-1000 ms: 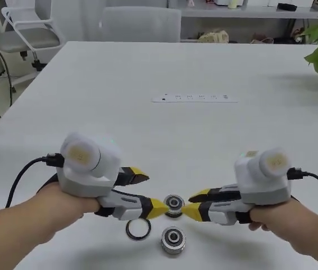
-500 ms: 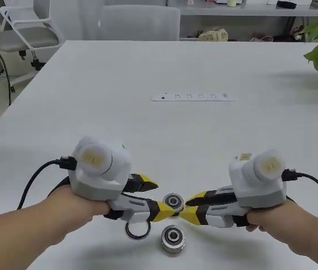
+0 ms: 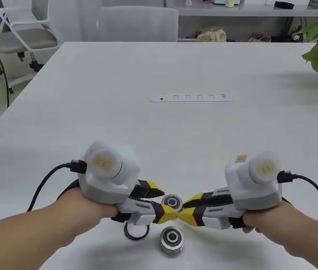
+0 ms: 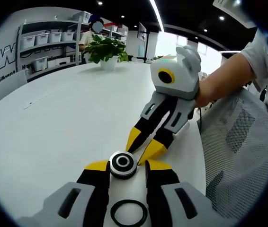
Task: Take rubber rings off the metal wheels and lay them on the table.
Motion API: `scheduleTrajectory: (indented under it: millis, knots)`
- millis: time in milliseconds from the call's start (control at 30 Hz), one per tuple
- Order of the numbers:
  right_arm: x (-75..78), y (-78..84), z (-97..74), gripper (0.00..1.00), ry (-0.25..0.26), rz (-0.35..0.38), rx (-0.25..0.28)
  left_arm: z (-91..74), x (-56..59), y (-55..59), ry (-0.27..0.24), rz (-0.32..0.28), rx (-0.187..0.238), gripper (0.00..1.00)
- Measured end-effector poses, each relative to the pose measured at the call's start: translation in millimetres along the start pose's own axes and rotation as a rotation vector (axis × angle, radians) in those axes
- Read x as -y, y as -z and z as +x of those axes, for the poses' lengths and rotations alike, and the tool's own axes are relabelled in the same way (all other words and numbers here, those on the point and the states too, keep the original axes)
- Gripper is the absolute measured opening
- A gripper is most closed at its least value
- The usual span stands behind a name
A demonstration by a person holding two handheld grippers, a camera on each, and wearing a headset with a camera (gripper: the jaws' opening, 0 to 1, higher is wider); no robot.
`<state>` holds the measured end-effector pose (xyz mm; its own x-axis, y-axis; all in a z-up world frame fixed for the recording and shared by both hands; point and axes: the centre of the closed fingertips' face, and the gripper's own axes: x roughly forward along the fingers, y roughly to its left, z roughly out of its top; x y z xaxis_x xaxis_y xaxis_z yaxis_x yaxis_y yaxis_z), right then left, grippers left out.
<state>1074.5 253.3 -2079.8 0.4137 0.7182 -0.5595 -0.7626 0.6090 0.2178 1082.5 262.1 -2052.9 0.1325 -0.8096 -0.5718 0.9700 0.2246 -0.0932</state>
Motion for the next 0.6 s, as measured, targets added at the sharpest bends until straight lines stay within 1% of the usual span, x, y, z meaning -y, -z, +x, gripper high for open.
scheduleTrajectory:
  millis: [100,233,333,500,567,600]
  knots:
    - [0.1,0.2,-0.1,0.13,0.001,-0.001,-0.001,2.7,0.7,-2.0,0.004,0.002,-0.001,0.24]
    - [0.7,0.4,0.4,0.13,0.002,0.0,0.001,5.8,1.2,-1.7,0.007,0.011,-0.01,0.21]
    - [0.1,0.2,0.2,0.13,0.004,0.0,0.003,7.7,1.0,-0.5,0.007,0.015,-0.017,0.19]
    - [0.9,0.7,0.2,0.11,0.006,-0.001,0.003,10.0,0.1,3.7,0.001,0.027,-0.036,0.17]
    - [1.1,1.0,0.1,0.1,0.007,0.0,0.004,10.0,-0.2,3.3,-0.002,0.026,-0.027,0.16]
    - [1.1,1.0,0.1,0.1,0.006,0.004,0.006,9.7,-1.7,3.4,-0.012,0.015,-0.024,0.16]
